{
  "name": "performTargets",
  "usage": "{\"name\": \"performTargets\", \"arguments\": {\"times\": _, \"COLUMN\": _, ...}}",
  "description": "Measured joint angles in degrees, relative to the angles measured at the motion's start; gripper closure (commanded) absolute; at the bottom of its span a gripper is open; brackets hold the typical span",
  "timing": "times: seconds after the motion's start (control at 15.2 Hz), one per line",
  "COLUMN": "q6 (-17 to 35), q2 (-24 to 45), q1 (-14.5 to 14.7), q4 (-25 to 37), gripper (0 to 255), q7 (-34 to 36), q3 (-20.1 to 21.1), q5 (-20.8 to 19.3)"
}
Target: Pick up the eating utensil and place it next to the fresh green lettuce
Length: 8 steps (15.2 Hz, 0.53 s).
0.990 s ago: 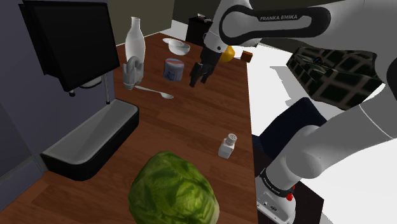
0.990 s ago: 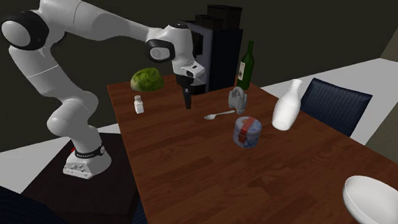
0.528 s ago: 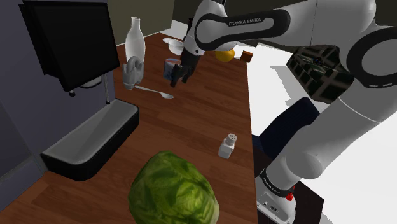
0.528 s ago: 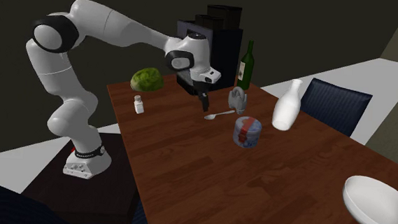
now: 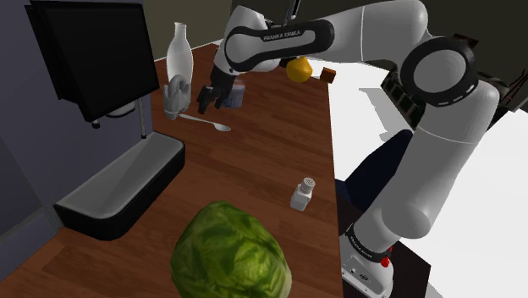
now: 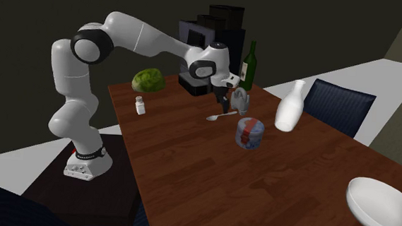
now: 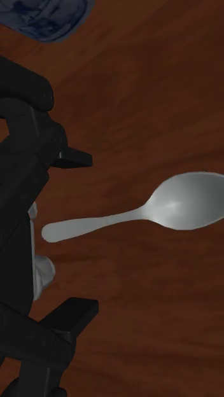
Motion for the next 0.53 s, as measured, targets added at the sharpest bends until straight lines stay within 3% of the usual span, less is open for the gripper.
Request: {"name": "performTargets", "arguments": {"times": 0.53, "q6": 4.04, "q2": 5.37, "q1": 0.76, "q4": 1.82, "gripper": 0, "q7": -0.08, "q3": 0.19, "q5": -0.67}}
